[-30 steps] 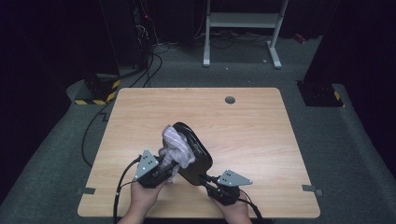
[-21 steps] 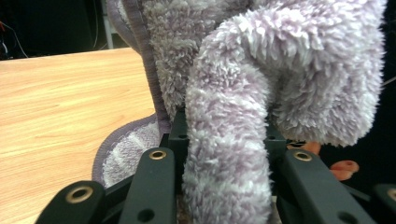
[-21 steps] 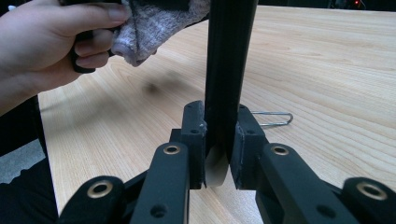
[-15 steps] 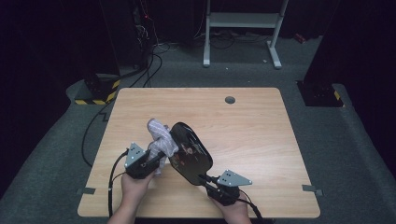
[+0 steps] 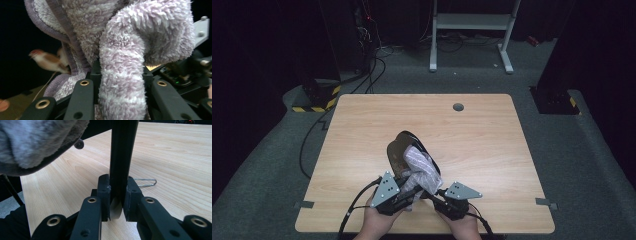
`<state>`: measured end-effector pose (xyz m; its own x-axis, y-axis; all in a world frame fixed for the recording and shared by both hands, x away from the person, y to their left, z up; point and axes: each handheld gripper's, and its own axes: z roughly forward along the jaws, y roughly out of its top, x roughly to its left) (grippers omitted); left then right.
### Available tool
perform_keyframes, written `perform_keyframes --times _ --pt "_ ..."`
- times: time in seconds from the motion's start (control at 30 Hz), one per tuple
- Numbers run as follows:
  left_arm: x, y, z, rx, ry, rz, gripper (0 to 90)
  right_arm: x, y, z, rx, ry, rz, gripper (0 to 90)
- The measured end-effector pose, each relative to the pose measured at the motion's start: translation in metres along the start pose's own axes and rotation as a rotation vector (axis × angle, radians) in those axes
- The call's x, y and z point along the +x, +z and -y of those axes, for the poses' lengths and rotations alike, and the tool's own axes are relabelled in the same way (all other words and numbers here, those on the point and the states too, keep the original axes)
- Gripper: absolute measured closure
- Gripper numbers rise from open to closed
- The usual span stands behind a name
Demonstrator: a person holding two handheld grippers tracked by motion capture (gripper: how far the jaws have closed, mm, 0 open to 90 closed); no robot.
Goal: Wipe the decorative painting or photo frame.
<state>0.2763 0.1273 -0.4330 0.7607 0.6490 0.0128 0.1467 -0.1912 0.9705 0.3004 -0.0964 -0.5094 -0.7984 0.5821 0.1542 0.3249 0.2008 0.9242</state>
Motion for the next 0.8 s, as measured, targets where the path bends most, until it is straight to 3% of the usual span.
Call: perform_keyframes --times 0.17,0.37,0.5,0.63,0.8 --pt "0.012 -0.003 -0.003 -0.017 -0.026 -0.039 67.3 0.000 0.000 -0.001 -0.009 0.001 0.002 78.6" --pt "0.032 -0.013 -0.020 -0.077 -0.064 -0.101 67.3 0.001 0.001 -0.001 -0.005 -0.009 0.000 78.6" --pt "0.028 -0.010 -0.019 -0.058 -0.037 -0.078 67.3 0.001 0.001 -0.001 -0.005 -0.007 -0.001 78.6" --pt "0.019 -0.002 -0.007 -0.015 -0.015 -0.035 67.3 0.001 0.001 0.000 0.001 -0.004 0.000 78.6" --pt "0.017 0.001 0.008 0.012 -0.030 -0.012 67.3 0.001 0.001 0.000 0.005 0.000 0.002 78.7"
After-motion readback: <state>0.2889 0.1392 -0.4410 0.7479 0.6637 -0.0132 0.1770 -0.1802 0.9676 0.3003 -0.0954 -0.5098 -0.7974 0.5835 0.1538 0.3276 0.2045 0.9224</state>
